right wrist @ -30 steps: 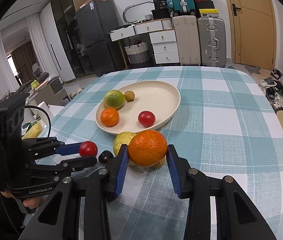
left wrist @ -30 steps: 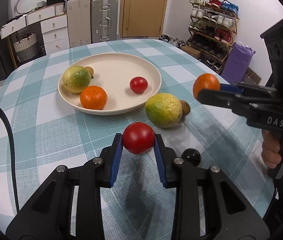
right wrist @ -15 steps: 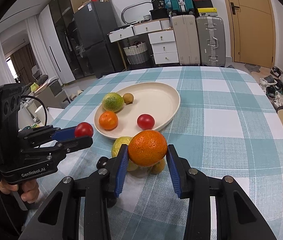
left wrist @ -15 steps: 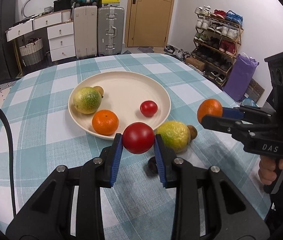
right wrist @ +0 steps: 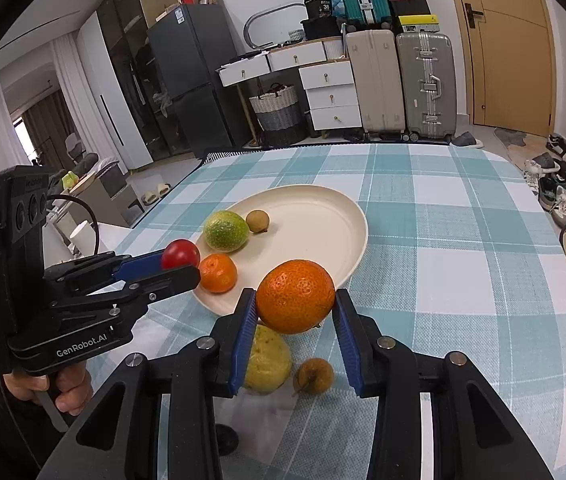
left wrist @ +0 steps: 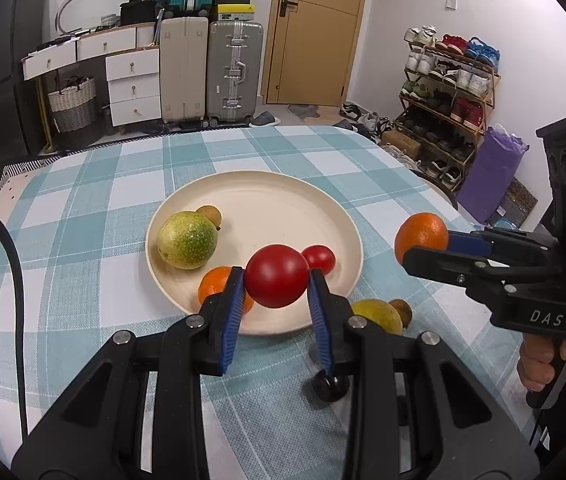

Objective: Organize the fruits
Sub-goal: 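Carry the orange and tomato into the cream plate and open both tools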

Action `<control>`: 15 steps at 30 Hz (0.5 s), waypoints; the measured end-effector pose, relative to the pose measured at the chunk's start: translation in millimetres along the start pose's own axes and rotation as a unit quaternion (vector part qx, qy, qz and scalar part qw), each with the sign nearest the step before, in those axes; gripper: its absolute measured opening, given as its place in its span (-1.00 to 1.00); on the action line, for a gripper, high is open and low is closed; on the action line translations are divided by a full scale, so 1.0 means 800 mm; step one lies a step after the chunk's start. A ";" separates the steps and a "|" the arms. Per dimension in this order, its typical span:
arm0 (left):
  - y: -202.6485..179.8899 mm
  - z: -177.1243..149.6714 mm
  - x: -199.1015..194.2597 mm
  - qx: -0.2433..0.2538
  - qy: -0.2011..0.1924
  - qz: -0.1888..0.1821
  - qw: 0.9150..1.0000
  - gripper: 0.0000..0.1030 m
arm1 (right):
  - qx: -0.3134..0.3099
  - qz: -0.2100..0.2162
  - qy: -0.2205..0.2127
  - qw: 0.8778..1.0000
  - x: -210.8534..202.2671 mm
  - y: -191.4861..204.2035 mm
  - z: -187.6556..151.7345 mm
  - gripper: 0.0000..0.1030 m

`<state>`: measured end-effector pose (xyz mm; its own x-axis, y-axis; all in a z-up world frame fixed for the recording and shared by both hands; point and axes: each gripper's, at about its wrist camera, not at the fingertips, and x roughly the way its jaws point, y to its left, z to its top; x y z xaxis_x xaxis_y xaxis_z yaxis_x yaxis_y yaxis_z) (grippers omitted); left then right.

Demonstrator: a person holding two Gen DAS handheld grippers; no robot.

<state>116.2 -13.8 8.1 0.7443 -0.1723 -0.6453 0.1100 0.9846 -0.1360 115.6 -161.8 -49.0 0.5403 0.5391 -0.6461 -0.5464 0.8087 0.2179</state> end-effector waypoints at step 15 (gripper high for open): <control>0.011 0.024 0.046 -0.004 0.010 0.018 1.000 -0.44 | 0.008 0.005 0.022 1.000 0.047 -0.011 0.031 -0.24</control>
<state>156.9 -11.2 -2.7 0.7338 -0.1378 -0.6653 0.0787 0.9899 -0.1181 156.8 -143.0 -57.6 0.5064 0.5360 -0.6755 -0.5405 0.8077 0.2356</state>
